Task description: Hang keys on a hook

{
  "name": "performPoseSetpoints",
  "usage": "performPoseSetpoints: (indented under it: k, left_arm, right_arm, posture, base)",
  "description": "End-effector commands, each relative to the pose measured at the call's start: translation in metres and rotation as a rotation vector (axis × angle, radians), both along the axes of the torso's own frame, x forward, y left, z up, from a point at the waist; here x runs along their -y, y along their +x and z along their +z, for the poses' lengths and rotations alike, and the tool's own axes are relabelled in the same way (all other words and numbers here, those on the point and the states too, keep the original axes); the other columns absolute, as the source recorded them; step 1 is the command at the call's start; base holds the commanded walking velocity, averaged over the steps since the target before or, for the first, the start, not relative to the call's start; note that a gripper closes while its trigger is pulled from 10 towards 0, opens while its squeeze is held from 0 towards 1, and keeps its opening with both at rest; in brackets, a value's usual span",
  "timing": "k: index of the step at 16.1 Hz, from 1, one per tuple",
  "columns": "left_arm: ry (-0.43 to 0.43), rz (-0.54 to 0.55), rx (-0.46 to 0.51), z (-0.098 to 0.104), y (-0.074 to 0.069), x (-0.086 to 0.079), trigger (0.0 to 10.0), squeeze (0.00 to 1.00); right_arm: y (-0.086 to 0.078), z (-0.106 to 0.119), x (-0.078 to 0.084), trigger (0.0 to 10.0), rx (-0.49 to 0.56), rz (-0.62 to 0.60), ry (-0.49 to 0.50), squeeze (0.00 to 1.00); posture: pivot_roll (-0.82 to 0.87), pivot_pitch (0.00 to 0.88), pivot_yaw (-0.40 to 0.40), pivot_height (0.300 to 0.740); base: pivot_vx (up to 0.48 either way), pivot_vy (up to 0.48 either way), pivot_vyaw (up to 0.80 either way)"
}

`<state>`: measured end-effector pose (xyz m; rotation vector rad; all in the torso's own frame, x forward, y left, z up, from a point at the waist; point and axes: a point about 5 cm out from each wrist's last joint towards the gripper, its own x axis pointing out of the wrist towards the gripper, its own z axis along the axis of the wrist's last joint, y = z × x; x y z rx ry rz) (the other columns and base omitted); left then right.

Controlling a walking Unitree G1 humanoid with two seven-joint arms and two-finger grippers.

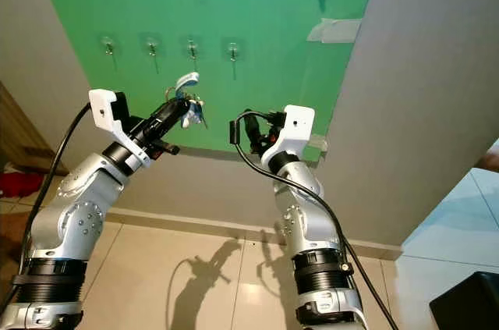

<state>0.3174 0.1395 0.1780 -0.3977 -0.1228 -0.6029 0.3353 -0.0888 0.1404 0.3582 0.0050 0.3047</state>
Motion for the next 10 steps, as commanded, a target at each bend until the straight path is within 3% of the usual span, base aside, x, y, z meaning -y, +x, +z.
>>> performPoseSetpoints:
  k: [1, 6, 10]
  left_arm:
    - [-0.058, 0.004, -0.026, 0.0001, 0.0033, -0.0020, 0.0, 0.00]
    - [-0.073, -0.032, -0.043, -0.0002, 0.0035, 0.0003, 0.0, 0.00]
    - [-0.062, 0.019, -0.010, 0.0046, 0.0089, -0.0047, 0.0, 0.00]
  right_arm:
    - [0.0010, 0.0017, -0.0022, 10.0, -0.010, 0.002, 0.012, 0.00]
    - [0.0029, 0.0038, -0.0057, 10.0, -0.020, 0.018, 0.016, 0.00]
    - [0.0032, 0.0042, -0.0029, 10.0, -0.015, 0.018, -0.007, 0.00]
  posture:
    - [-0.05, 0.000, 0.073, 0.740]
    - [-0.04, 0.000, 0.070, 0.740]
    - [-0.05, 0.000, 0.066, 0.740]
  base:
    - [0.000, 0.000, 0.00]
    - [0.000, 0.000, 0.00]
    - [0.000, 0.000, 0.00]
